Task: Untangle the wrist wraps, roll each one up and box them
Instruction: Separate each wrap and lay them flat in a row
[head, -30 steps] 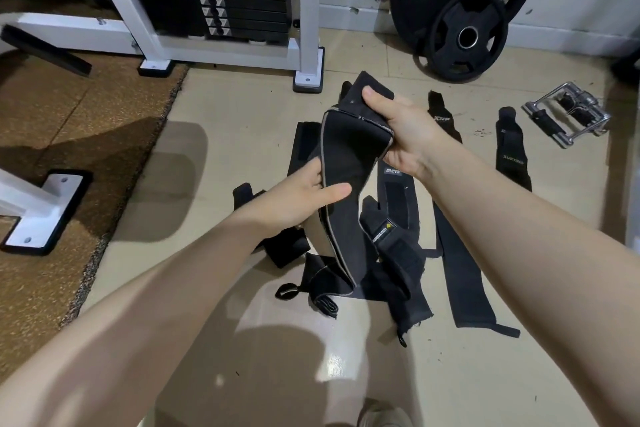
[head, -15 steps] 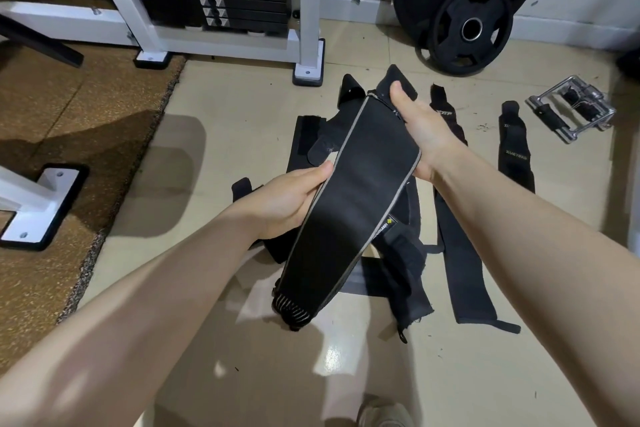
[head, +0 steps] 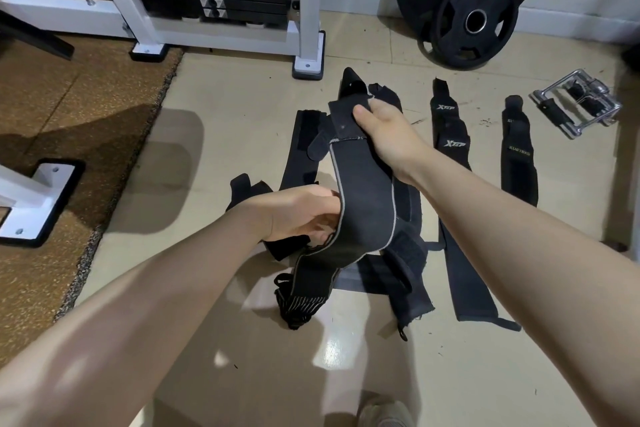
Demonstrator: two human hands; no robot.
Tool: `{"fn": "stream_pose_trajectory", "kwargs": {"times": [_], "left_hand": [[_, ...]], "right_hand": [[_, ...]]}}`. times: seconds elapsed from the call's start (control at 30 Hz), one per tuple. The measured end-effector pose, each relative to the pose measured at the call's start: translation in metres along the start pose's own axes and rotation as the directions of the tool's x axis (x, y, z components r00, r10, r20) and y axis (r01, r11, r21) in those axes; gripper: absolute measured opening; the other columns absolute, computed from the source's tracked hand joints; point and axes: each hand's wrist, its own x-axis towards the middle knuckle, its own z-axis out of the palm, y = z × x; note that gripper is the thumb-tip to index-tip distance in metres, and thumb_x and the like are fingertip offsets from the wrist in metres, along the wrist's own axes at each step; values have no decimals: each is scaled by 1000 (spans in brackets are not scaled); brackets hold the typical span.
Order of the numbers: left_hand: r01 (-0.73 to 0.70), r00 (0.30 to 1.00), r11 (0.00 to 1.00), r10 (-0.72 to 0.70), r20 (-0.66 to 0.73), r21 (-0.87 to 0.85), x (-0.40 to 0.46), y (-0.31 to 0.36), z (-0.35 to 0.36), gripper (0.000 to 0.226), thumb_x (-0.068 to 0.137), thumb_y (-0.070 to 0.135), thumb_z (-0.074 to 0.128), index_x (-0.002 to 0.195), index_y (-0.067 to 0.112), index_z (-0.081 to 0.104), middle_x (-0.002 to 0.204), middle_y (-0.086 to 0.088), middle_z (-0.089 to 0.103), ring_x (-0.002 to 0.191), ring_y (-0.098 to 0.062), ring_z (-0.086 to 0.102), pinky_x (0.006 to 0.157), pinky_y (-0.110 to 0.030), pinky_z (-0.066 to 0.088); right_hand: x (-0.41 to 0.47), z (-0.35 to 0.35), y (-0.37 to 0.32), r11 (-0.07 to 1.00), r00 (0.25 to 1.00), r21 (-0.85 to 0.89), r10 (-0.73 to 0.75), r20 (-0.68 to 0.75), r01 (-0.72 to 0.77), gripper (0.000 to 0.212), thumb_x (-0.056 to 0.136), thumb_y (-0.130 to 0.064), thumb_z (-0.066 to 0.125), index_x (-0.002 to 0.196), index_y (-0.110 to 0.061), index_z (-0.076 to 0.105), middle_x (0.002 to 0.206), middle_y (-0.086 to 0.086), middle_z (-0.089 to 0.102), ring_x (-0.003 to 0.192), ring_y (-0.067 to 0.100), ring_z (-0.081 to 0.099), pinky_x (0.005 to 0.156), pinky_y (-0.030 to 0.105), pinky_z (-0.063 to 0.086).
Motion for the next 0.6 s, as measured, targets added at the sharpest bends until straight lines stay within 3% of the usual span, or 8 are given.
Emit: {"fn": "stream_pose_trajectory", "kwargs": {"times": [0.1,0.2,0.27,0.33,0.4,0.5,0.6], "left_hand": [[-27,999,993,29,-14,117,2,2,1,31,92,-4,43,71,10,61,66,3,63,61,-8,57,62,-17,45],[-37,999,986,36,8,163,1,3,1,32,94,-4,45,74,8,66,67,3,70,62,-8,65,60,-15,49],[-52,998,986,54,-10,158,1,2,-1,23,92,-4,49,82,0,69,80,-5,72,75,-17,67,75,-26,55],[-61,997,992,64,-31,107,4,-4,-5,18,88,-2,51,94,-14,64,94,-18,65,87,-28,61,94,-44,48],[-39,997,998,43,-62,58,4,-9,-7,18,88,-1,51,94,-14,61,92,-20,59,86,-31,55,89,-42,45],[-72,987,997,76,-144,38,5,-11,-7,16,84,11,56,83,-4,56,79,-15,49,71,-26,46,71,-29,40],[-146,948,988,125,-293,-52,3,-12,-13,18,96,10,50,81,6,60,77,-6,67,64,-12,65,68,-20,52]], "right_hand": [[-3,1,1,996,997,89,-20,70,14,24,103,-17,37,94,-18,59,93,4,64,86,14,60,81,26,49],[-4,1,3,982,994,181,-66,92,49,22,103,-19,37,103,-21,58,102,1,66,97,14,61,89,28,48],[-5,1,1,962,994,268,-67,84,42,22,104,-19,36,100,-21,58,97,-4,68,94,11,63,86,26,49],[-7,1,-3,938,992,344,-70,100,31,23,104,-18,36,99,-20,58,94,-5,69,90,10,65,83,25,50],[-9,1,-6,914,989,405,-51,142,-11,23,103,-18,36,97,-18,59,88,-4,70,83,9,66,77,25,52],[-14,0,-9,840,981,519,69,184,-156,23,101,-14,41,85,-13,57,63,-5,65,54,7,61,60,25,54],[-16,-9,-7,786,977,583,124,174,-204,25,97,-10,42,74,-12,48,46,-11,50,37,4,42,47,21,44]]}}
